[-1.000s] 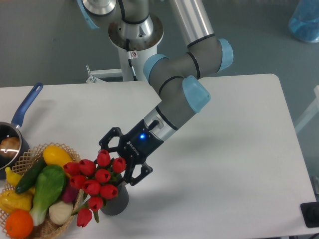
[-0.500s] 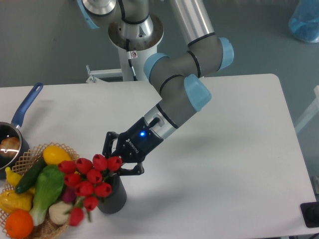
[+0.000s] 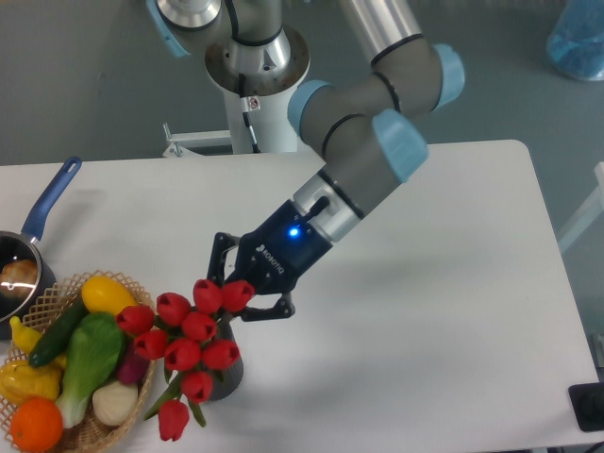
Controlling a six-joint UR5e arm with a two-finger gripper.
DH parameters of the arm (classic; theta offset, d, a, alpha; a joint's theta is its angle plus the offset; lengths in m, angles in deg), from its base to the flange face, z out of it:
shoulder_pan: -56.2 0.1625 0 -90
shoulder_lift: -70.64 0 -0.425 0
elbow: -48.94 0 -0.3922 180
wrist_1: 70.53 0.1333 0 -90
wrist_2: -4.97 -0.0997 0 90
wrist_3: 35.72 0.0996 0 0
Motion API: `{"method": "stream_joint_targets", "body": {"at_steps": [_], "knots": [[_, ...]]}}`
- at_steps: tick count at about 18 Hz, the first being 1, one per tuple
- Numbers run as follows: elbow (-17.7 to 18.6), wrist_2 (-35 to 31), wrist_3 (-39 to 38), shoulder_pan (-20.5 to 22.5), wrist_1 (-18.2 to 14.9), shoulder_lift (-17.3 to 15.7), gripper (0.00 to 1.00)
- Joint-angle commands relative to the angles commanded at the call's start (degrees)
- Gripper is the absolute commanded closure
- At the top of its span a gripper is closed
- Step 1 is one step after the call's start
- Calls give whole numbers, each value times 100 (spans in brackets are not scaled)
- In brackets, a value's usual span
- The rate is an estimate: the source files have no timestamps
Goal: Pick up the flowers from the vase
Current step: 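Lift the gripped tulips straight up out of the grey vase, then carry the held tulips away from the vase over the open table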
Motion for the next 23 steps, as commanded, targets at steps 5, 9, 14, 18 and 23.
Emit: {"method": "stream_joint_targets", "body": {"at_steps": [5, 9, 14, 18, 23], "knots": [[-35, 289, -167, 158, 0, -202, 100], [-44, 738, -571, 448, 0, -483, 100], [-70, 1002, -818, 545, 0, -492, 100], [-184, 1247, -931, 668, 0, -501, 100], [-150, 1310, -897, 738, 0, -475, 100]]}}
